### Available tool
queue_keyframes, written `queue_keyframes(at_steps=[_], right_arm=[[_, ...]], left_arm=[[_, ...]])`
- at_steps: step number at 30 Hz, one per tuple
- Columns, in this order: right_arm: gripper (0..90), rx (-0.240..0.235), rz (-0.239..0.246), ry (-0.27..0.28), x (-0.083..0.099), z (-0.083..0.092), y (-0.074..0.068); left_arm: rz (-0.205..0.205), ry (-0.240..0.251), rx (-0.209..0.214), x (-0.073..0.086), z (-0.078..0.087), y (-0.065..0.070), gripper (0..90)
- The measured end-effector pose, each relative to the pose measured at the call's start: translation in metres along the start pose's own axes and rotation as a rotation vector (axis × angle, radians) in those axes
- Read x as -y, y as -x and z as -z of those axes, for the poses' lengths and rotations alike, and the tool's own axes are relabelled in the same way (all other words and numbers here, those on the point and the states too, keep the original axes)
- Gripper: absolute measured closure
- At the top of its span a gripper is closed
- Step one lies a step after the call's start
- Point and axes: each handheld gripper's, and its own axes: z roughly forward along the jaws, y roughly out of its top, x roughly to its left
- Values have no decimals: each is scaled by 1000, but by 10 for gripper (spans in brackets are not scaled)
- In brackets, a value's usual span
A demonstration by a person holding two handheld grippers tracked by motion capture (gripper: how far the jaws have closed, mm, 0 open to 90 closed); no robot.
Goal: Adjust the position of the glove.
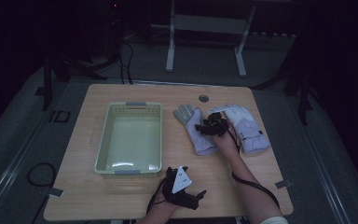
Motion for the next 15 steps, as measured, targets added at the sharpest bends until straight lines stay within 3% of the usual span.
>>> queue_keyframes(at_steps=[5,9,15], right_arm=[[492,11,10,-35,2,-7,-1],[532,-7,-17,-44,3,-8,1],[756,-10,-6,-55,2,-10,-4]], left_arm=[[-1,-2,2,0,0,0,1],[-3,-4,1,0,0,0,0],[-3,-5,1,0,0,0,1]])
